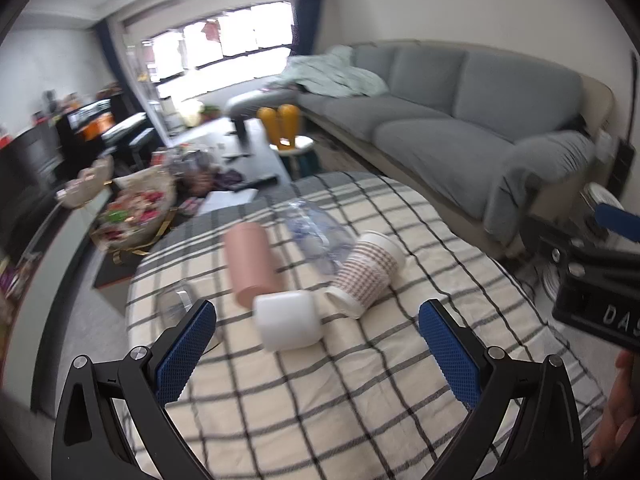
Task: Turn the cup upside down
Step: 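Move the right tool to the houndstooth paper cup and close around it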
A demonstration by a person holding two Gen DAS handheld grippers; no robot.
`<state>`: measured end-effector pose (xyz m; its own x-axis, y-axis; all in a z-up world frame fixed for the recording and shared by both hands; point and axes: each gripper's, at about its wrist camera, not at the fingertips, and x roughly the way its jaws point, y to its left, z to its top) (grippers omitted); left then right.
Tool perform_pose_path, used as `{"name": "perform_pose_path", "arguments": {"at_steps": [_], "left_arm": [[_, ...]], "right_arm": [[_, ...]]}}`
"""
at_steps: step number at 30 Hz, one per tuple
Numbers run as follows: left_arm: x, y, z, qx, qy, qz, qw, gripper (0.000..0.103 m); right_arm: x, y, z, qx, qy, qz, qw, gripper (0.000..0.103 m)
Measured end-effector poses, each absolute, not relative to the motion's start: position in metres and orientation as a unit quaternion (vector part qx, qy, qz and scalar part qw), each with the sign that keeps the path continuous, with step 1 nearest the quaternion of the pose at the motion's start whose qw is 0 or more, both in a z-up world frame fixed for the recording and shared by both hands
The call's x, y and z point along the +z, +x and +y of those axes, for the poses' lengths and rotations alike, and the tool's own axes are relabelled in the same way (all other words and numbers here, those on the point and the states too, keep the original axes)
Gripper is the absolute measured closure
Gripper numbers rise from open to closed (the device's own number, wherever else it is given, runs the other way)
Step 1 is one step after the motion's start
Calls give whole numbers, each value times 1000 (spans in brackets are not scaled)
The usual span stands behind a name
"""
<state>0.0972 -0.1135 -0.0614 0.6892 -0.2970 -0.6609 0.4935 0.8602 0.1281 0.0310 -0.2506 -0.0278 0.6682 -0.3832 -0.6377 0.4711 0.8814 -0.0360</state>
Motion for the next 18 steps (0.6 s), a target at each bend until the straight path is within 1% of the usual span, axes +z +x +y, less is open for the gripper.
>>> {"name": "perform_pose_path", "arguments": {"at_steps": [8, 15, 18], "left_arm": [[-92, 145, -160, -294, 227, 353, 859, 0], [-124, 183, -189, -326, 244, 392, 825, 1], [-141, 198, -200, -336, 253, 412, 808, 4]], "right_arm": [[-60, 64, -283, -279, 112, 355, 885, 0], [-87, 85, -308, -314, 142, 374, 861, 0], [-99, 92, -318, -322, 157, 386, 850, 0]]}}
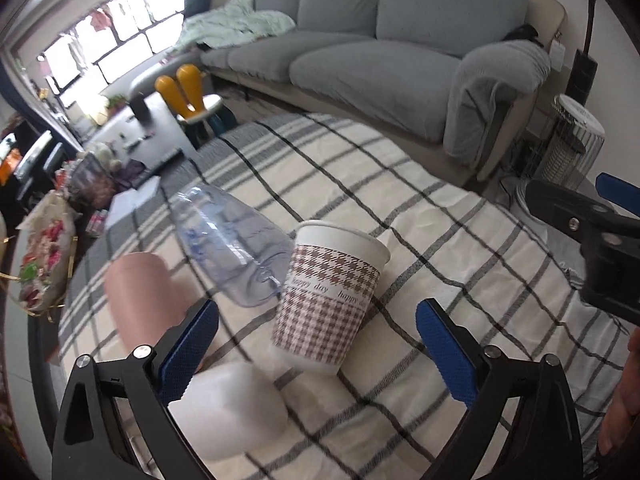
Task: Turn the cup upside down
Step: 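Move the right tool to the houndstooth paper cup and close around it, then lift the houndstooth cup with the right tool and carry it aside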
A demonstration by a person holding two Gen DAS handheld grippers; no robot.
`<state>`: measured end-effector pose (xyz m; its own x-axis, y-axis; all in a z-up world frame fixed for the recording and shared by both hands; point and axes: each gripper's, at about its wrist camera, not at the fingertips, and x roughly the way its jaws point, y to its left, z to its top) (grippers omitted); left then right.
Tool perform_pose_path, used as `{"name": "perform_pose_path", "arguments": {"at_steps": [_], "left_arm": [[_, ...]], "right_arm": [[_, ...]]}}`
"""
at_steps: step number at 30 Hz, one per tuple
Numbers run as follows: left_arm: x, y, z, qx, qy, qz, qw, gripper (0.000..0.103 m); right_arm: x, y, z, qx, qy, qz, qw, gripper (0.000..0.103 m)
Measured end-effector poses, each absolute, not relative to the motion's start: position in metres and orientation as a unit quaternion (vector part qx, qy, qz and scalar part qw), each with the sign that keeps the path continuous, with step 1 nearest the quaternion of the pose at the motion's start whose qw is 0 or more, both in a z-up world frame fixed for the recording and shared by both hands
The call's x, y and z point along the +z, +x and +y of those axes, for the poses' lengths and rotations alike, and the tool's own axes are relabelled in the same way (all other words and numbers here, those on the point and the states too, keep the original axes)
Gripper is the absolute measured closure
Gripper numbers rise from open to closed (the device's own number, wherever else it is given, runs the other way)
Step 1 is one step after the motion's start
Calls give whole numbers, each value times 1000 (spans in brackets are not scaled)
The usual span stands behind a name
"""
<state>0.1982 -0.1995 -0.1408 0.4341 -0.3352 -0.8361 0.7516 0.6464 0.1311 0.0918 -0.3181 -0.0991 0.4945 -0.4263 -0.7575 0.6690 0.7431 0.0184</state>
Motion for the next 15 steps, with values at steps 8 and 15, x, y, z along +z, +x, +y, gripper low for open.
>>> {"name": "perform_pose_path", "arguments": {"at_steps": [8, 15], "left_arm": [[-176, 218, -220, -353, 264, 459, 772, 36], [-185, 221, -221, -352, 264, 465, 768, 40]], "right_arm": [[-125, 104, -333, -334, 174, 412, 829, 0], [-133, 106, -334, -331, 176, 421, 826, 0]]}}
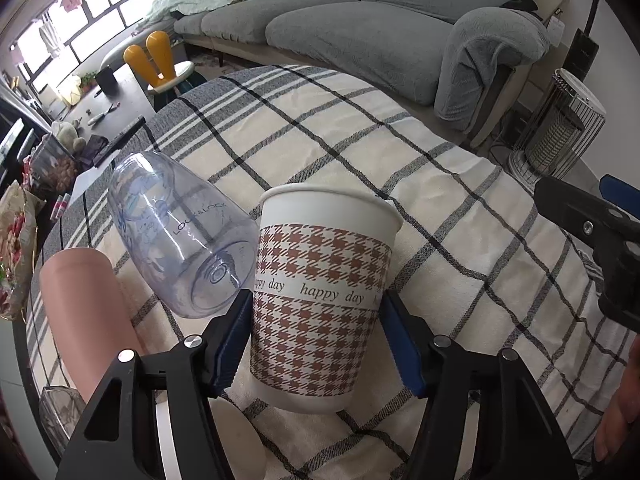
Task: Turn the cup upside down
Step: 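Lift the houndstooth cup with the right tool and carry it aside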
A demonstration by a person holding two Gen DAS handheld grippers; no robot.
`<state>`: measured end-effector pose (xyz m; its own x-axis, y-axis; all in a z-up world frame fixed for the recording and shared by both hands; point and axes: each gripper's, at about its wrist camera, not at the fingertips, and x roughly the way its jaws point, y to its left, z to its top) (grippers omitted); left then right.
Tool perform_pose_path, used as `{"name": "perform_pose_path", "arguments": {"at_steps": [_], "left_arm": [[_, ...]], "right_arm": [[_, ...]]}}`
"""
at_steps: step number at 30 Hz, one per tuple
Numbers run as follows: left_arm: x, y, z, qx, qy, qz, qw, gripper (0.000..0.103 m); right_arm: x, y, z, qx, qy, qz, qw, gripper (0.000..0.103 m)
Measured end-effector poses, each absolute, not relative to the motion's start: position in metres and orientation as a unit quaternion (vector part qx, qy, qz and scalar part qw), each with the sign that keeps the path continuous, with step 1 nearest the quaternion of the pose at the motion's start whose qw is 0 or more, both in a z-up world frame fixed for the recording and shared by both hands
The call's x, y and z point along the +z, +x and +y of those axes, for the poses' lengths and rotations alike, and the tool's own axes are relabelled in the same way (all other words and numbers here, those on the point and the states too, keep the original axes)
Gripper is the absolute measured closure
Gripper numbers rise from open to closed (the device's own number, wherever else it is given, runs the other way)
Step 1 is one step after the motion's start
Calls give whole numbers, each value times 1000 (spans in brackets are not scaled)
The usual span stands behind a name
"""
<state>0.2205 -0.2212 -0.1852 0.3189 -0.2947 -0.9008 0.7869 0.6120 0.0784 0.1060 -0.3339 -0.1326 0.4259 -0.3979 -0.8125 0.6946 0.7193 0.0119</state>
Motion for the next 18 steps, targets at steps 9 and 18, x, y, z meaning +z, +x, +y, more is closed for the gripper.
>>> {"name": "perform_pose_path", "arguments": {"at_steps": [9, 18], "left_arm": [[-156, 204, -212, -344, 244, 437, 795, 42], [-118, 156, -161, -268, 149, 460, 833, 42]], "right_arm": [[-116, 96, -329, -325, 165, 410, 836, 0], [-85, 73, -307, -277, 118, 415, 858, 0]]}}
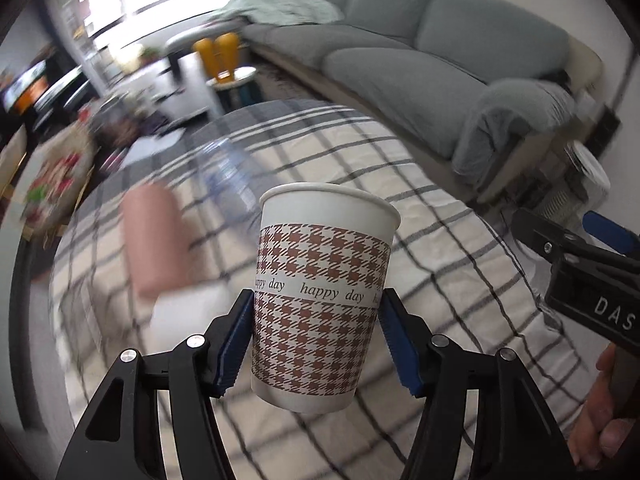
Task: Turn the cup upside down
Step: 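Lift the houndstooth cup with the right tool and carry it aside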
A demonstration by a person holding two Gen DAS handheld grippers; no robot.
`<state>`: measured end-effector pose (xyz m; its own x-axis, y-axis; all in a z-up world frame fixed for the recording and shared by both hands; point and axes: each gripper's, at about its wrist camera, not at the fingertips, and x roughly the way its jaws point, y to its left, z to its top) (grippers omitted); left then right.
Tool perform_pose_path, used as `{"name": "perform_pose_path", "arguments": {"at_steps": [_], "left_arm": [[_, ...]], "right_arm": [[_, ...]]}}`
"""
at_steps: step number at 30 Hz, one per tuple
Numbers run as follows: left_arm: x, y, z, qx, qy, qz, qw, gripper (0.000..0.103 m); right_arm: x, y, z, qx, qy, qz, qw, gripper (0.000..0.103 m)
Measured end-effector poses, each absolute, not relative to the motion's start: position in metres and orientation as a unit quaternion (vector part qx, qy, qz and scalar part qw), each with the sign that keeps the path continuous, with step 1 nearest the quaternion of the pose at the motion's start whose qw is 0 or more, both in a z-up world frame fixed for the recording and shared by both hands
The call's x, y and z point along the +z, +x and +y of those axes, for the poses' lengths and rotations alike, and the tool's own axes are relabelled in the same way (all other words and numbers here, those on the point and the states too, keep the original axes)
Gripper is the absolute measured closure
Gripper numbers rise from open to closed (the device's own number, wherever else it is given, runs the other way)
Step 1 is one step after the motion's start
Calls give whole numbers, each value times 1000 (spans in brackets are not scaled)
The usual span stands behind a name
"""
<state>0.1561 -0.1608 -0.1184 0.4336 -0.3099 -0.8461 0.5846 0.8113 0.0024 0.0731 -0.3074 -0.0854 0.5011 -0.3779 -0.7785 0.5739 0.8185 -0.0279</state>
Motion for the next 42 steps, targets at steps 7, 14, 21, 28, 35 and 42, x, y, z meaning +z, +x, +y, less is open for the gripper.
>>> {"name": "perform_pose_path", "arguments": {"at_steps": [7, 14, 21, 28, 35, 42], "left_arm": [[-126, 123, -86, -157, 52, 500, 850, 42], [-150, 100, -44, -109, 3, 518, 848, 41], [-169, 105, -28, -98, -13, 522, 847, 41], [-182, 109, -23, -97, -44, 535, 838, 41], [-176, 108, -20, -95, -57, 542, 833, 20], [-150, 93, -16, -105, -40, 516, 849, 19]], "right_arm": [[-77, 64, -266, -211, 68, 429, 876, 0], [-88, 58, -226, -174, 23, 445, 878, 0], [-107, 64, -209, -163, 7, 465, 870, 0], [-115, 68, -207, -169, -6, 478, 862, 0], [-112, 67, -207, -169, -6, 476, 863, 0], [-92, 57, -202, -168, 0, 456, 874, 0]]}}
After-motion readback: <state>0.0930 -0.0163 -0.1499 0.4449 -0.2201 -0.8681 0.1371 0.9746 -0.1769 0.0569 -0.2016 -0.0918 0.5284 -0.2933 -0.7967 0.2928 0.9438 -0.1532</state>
